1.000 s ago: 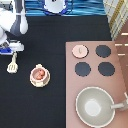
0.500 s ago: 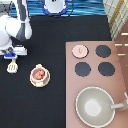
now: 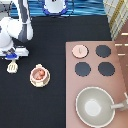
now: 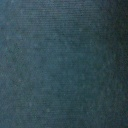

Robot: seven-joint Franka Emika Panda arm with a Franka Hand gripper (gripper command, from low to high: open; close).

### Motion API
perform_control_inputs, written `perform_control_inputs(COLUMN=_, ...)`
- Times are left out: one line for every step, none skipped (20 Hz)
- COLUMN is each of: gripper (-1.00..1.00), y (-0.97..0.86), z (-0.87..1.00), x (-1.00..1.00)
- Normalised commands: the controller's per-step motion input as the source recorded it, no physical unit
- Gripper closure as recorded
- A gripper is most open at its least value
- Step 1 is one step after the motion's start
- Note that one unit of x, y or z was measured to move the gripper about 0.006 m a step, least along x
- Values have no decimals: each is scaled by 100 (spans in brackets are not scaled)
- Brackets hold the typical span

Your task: Take the lid off the pot, put the pot on the plate, and use the tool to push the pot to the front of the table.

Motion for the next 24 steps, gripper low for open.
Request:
perform_control_inputs(gripper=100, y=-1, z=6, x=0)
perform_control_inputs(gripper=100, y=-5, z=9, x=0)
perform_control_inputs(gripper=100, y=-8, z=14, x=0)
perform_control_inputs(gripper=100, y=-12, z=25, x=0)
perform_control_inputs(gripper=100, y=-12, z=34, x=0)
perform_control_inputs(gripper=100, y=-9, z=50, x=0)
perform_control_inputs(gripper=100, y=-1, z=74, x=0)
perform_control_inputs(gripper=100, y=0, z=86, x=-3)
perform_control_inputs(gripper=100, y=4, z=90, x=-14)
perform_control_inputs(gripper=100, y=17, z=92, x=-18)
perform_control_inputs(gripper=100, y=30, z=91, x=-21)
perform_control_inputs(gripper=100, y=34, z=90, x=-22)
perform_control_inputs(gripper=100, y=37, z=90, x=-22)
perform_control_inputs(gripper=100, y=41, z=90, x=-22)
perform_control_inputs(gripper=100, y=41, z=89, x=-22)
perform_control_inputs(gripper=100, y=43, z=88, x=-23)
perform_control_inputs(gripper=100, y=47, z=87, x=-23)
perform_control_inputs(gripper=100, y=49, z=83, x=-23)
perform_control_inputs(gripper=100, y=52, z=76, x=-19)
perform_control_inputs(gripper=100, y=53, z=71, x=-17)
perform_control_inputs(gripper=100, y=55, z=67, x=-15)
perform_control_inputs(gripper=100, y=61, z=58, x=-13)
perform_control_inputs(gripper=100, y=64, z=54, x=-13)
perform_control_inputs(gripper=100, y=66, z=53, x=-13)
